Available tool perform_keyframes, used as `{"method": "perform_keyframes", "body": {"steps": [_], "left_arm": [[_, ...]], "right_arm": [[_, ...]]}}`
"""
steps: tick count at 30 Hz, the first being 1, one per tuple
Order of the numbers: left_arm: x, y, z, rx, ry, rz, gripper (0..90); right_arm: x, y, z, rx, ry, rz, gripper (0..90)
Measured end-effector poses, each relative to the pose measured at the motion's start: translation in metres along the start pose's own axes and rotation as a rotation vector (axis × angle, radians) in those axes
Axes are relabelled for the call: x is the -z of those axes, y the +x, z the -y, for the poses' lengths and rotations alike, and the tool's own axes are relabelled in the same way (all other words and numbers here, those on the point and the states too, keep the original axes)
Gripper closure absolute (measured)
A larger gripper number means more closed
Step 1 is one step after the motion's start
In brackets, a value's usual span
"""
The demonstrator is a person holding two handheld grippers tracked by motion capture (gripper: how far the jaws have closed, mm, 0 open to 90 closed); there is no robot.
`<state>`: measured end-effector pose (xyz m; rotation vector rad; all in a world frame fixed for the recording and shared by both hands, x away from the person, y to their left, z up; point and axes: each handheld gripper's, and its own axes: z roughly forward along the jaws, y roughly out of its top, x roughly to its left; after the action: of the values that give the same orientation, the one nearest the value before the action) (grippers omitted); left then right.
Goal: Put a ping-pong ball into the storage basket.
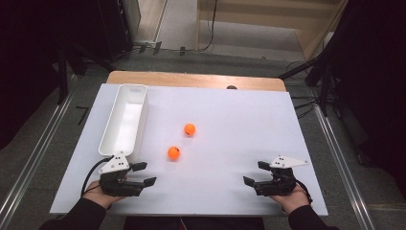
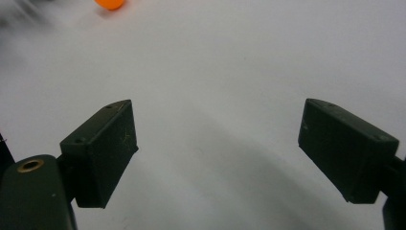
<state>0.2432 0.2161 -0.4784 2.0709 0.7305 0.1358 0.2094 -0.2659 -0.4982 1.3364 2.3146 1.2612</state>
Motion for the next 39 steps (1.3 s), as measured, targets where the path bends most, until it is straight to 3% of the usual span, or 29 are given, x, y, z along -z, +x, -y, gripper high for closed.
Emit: {"method": "perform_keyframes", "body": {"steps": [19,39], "left_arm": [[0.0014,0.0015,-0.0003,0.014,-0.019,-0.008,32.8],[0.0014,0.0035,0.0000,0.017,-0.015,-0.016,32.8]], "right_arm": [[0.0009,-0.0009,0.0002,-0.008,-0.014,-0.019,11.7],[-0.0002,-0.0019,0.0008,-0.008,-0.003,-0.009,11.7]]}}
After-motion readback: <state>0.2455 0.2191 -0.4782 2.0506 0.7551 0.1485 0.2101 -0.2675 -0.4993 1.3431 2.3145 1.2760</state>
